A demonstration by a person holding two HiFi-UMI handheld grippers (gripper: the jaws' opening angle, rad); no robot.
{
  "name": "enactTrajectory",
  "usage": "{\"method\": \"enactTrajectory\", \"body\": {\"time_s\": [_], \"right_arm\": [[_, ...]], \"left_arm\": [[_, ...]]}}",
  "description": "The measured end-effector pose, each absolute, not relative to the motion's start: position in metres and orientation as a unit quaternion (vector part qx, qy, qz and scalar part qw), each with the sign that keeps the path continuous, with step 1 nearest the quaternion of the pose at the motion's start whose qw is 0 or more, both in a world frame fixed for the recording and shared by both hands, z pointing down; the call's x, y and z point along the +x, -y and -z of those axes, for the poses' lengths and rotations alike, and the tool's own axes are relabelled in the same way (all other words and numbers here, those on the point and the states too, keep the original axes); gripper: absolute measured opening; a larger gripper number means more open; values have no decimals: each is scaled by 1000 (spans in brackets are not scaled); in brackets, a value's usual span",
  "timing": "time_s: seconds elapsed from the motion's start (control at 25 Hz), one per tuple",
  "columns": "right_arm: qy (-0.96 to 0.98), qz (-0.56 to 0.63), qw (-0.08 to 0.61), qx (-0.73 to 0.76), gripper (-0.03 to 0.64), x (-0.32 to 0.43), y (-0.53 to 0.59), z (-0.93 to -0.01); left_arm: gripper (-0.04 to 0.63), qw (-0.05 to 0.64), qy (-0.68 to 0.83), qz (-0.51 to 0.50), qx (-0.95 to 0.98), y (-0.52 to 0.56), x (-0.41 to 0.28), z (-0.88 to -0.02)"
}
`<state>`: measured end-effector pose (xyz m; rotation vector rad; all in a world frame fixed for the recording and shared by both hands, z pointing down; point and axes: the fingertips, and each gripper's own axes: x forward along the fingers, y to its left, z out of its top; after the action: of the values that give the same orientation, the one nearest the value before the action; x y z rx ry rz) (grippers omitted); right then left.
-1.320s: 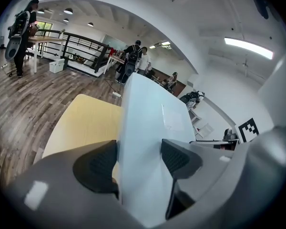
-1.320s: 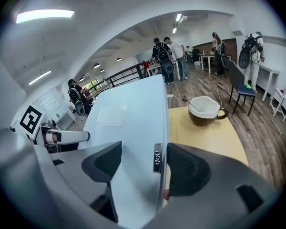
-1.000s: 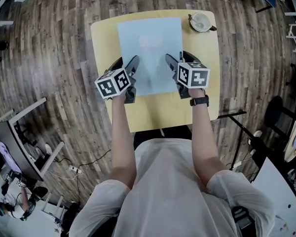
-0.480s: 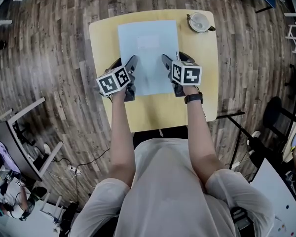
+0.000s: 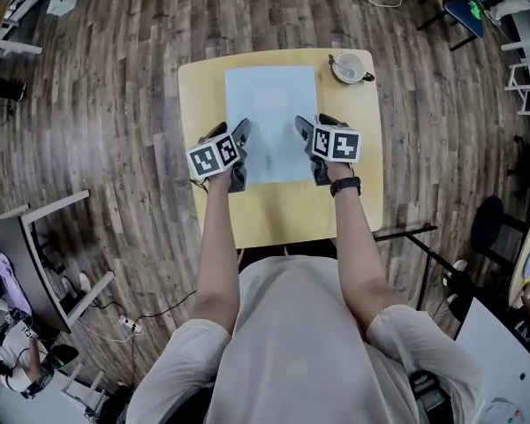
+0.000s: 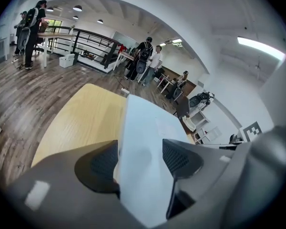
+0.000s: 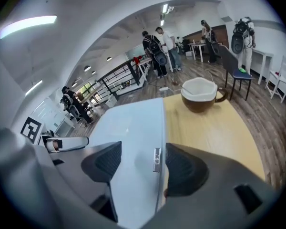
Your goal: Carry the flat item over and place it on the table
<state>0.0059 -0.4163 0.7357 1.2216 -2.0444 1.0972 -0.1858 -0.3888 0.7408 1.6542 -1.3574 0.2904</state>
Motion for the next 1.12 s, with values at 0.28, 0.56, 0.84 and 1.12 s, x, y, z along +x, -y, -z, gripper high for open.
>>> {"method": "enactTrajectory", "body": {"time_s": [0.28,0.56,0.84,1.12], "right_arm": [[815,-304,182,459,293,-9,430,-628],[854,-174,117,477,206,-18,417,-506],[878,-65,51,471,142,-35,412,-405],[877,-22,8,480,41,-26,400,-355]], "left_arm": [[296,376,577,-77,721,401,-183,-640],[291,271,592,-47,758,386,-168,-528],[192,151,627,-14,764,388,-171,-429],[119,79,641,18,763,378,-160,-369]]}}
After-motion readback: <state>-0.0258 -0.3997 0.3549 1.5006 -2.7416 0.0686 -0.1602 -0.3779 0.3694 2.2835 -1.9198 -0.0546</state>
